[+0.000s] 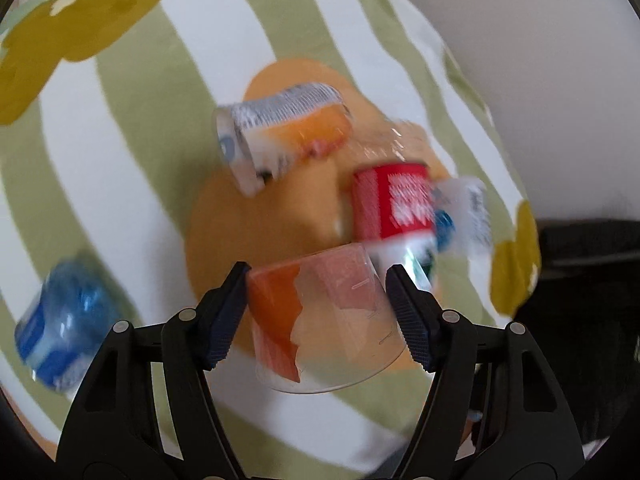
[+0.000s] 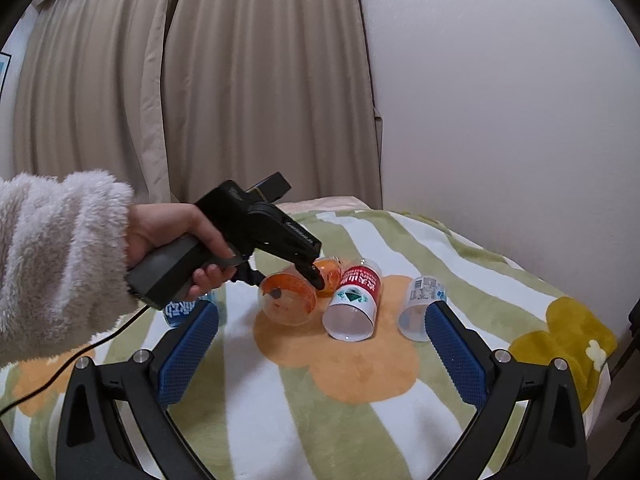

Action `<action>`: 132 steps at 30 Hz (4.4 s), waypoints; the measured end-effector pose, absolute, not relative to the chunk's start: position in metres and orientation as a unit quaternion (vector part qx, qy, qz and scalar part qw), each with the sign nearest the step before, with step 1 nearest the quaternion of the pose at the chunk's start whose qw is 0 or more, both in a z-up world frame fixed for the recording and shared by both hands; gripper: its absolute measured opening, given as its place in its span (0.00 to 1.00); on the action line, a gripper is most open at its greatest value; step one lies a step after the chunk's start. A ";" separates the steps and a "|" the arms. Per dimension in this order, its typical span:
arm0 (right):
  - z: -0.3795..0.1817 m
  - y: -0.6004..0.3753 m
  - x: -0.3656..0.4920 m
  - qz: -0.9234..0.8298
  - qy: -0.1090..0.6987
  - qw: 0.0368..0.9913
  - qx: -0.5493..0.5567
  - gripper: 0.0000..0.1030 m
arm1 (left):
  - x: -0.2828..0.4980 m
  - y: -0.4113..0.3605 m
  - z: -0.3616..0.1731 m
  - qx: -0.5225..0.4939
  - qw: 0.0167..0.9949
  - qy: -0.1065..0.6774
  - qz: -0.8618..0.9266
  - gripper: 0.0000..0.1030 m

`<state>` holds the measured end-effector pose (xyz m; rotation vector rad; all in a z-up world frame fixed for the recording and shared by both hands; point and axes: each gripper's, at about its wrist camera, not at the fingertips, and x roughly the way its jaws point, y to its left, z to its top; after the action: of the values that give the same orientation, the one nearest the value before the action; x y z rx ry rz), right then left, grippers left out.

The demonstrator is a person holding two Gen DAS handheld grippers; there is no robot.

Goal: Flip cup upside down
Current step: 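Lift the clear cup with the right tool and rotate it rim-down, then set the cup upside down on the blanket and open the right tool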

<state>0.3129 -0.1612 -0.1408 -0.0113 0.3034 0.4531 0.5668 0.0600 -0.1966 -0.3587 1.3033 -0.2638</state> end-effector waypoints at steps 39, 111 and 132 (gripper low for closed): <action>-0.120 -0.175 0.272 0.240 0.204 0.949 0.008 1.00 | 0.402 0.078 -0.225 -0.172 0.768 0.607 -0.113 1.00; -0.253 -0.092 0.290 0.347 0.234 0.903 -0.097 0.57 | 0.221 0.118 -0.171 -0.077 0.936 0.344 0.009 1.00; -0.243 -0.108 0.284 0.335 0.275 0.900 -0.040 0.99 | 0.206 0.097 -0.152 -0.050 0.942 0.331 0.018 1.00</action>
<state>0.2840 -0.1077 -0.2432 -0.0834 0.5681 0.6937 0.2055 0.0973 -0.1524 -0.1014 0.6755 0.0360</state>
